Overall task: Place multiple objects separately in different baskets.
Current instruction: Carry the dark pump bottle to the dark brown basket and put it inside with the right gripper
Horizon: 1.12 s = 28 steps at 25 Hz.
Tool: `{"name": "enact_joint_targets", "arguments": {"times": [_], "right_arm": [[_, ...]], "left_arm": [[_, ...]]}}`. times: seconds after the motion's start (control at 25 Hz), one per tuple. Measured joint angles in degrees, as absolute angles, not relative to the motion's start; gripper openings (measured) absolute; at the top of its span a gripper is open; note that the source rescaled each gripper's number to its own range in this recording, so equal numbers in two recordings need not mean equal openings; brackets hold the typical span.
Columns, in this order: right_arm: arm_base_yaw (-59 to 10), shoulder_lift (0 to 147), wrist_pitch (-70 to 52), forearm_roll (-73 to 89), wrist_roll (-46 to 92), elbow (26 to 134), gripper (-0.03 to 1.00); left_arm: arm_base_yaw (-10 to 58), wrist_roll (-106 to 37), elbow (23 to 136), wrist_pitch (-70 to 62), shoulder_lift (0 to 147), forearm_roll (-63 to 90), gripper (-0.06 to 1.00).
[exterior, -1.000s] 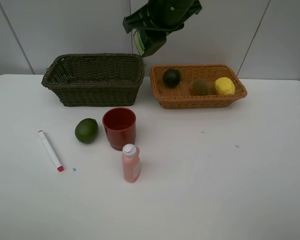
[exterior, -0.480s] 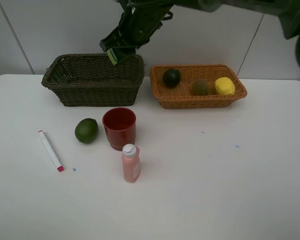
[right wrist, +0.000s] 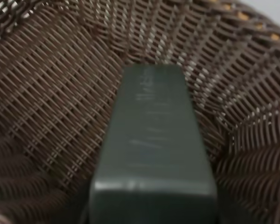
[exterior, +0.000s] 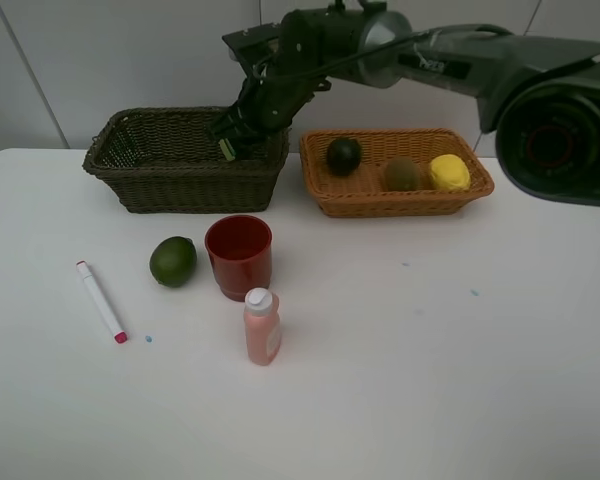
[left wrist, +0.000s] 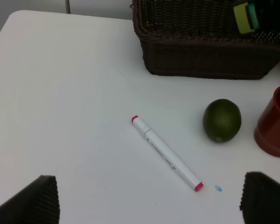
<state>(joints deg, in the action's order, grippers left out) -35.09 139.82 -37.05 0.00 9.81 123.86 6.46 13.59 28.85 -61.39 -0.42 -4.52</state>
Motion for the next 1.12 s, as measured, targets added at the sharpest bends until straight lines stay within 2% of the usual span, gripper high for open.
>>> {"name": "enact_joint_targets", "arguments": {"times": [0.92,0.96,1.0,1.08,1.12], "right_arm": [[-35.09,141.44,-33.46,1.91,9.17,124.11,0.05],[-35.09,141.44,-33.46,2.03,9.12,124.11,0.09],[-35.09,141.44,-33.29,2.1,9.12,124.14,0.21],[-35.09,141.44,-32.53,2.09,9.12,124.22,0.6],[-35.09,141.38,-32.12,1.87,9.12,124.22,0.77]], "left_arm": [[6.46,13.59,28.85,-61.39,-0.42,-4.52,1.0],[6.46,13.59,28.85,-61.39,-0.42,-4.52,1.0],[6.46,13.59,28.85,-61.39,-0.42,-4.52,1.0],[6.46,13.59,28.85,-61.39,-0.42,-4.52,1.0],[6.46,13.59,28.85,-61.39,-0.42,-4.52,1.0]]}}
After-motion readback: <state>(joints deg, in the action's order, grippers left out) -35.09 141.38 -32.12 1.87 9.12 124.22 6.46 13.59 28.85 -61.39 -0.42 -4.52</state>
